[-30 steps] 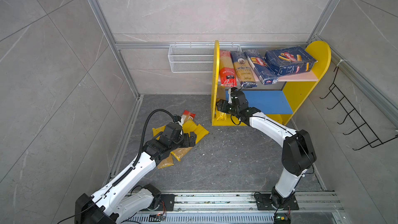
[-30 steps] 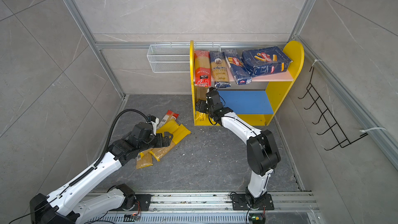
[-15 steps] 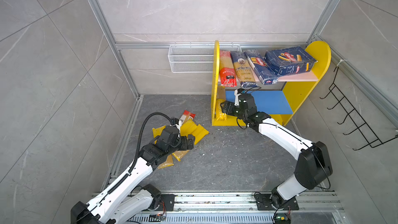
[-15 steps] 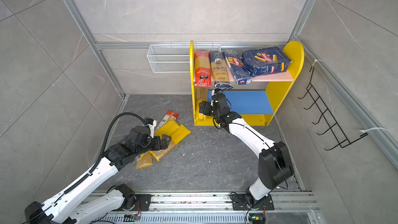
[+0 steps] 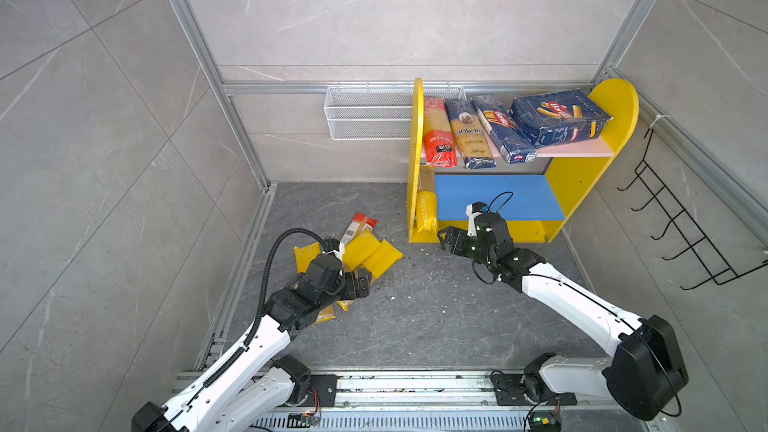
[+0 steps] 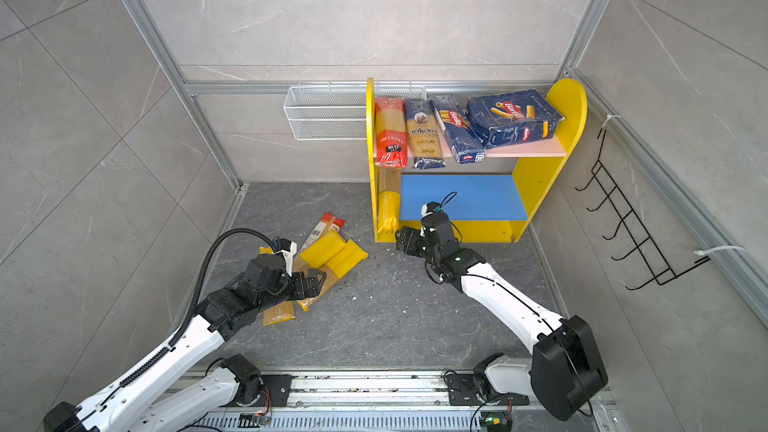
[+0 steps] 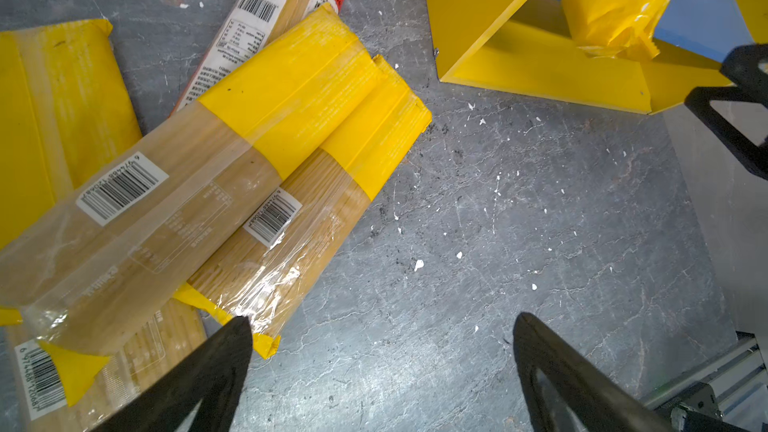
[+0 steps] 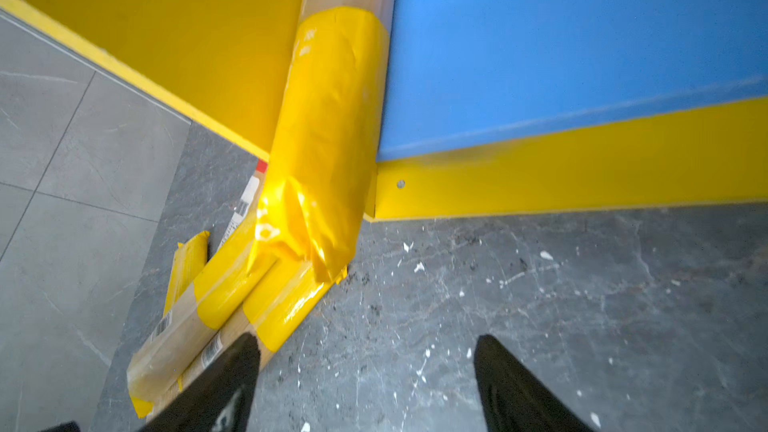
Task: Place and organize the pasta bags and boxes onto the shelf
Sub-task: 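Release the Pastatime bag against the shelf's yellow side panel and withdraw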
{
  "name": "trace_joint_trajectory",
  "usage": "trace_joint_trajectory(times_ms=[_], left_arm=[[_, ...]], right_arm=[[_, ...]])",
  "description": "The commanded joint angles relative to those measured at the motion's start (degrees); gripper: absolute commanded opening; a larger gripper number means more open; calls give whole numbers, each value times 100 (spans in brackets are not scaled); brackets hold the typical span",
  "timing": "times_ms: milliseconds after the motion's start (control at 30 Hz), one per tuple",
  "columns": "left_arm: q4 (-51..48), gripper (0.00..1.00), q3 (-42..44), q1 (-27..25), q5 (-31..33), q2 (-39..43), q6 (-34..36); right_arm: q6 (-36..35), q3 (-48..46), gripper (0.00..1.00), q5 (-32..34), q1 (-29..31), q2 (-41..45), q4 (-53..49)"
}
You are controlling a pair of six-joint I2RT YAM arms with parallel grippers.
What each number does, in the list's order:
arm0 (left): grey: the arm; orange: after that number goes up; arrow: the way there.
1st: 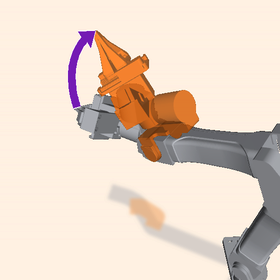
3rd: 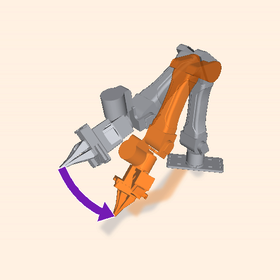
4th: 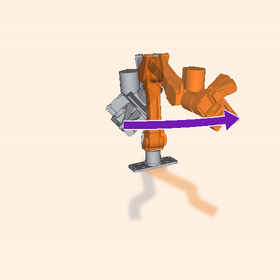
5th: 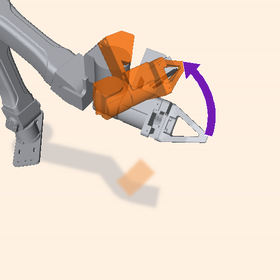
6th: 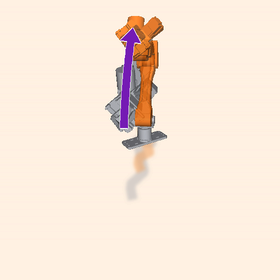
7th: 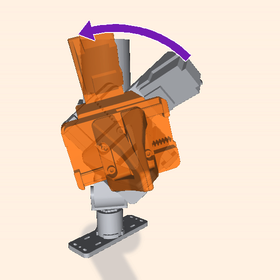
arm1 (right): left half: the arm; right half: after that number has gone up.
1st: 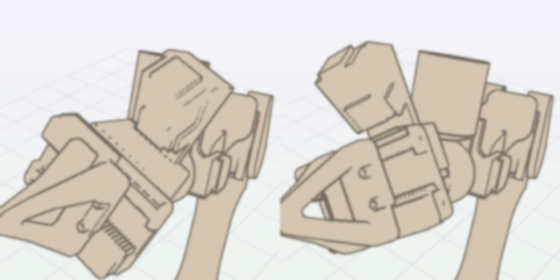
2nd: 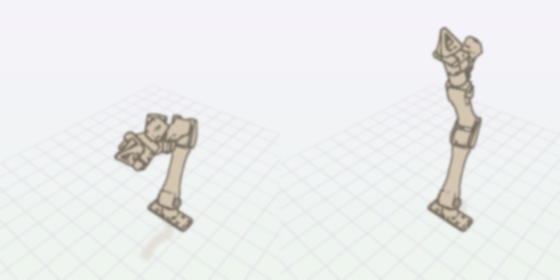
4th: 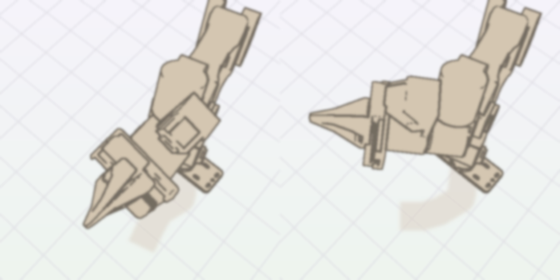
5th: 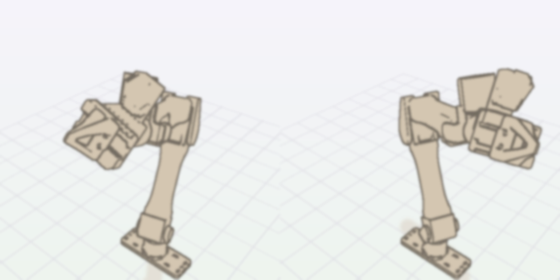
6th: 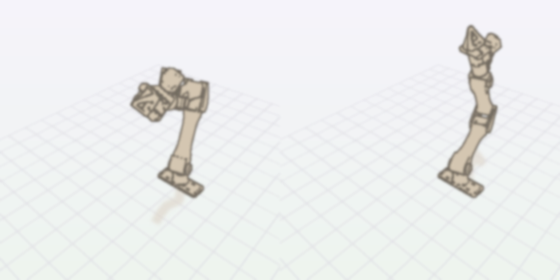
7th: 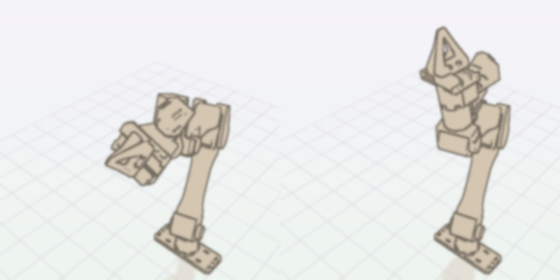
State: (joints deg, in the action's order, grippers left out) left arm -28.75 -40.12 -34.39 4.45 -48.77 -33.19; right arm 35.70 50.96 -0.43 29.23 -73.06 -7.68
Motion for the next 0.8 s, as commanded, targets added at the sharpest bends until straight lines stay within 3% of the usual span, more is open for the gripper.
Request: trace_joint_trajectory(times_ms=[0, 133, 367, 567, 767], left_arm=[[-1, 100, 155, 76, 154, 60, -200], [57, 100, 385, 537, 80, -79, -240], [489, 100, 344, 1803, 147, -755, -303], [1164, 100, 103, 2487, 240, -1706, -125], [1454, 100, -283, 2552, 450, -2250, 288]], right_arm=[[225, -292, 83, 39, 251, 412, -143], [356, -545, 83, 25, 872, 493, -105], [680, -852, 83, -281, 2053, -216, 661], [614, -937, 83, -515, 2173, -443, 936], [274, -822, 83, -509, 2173, -389, 678]])
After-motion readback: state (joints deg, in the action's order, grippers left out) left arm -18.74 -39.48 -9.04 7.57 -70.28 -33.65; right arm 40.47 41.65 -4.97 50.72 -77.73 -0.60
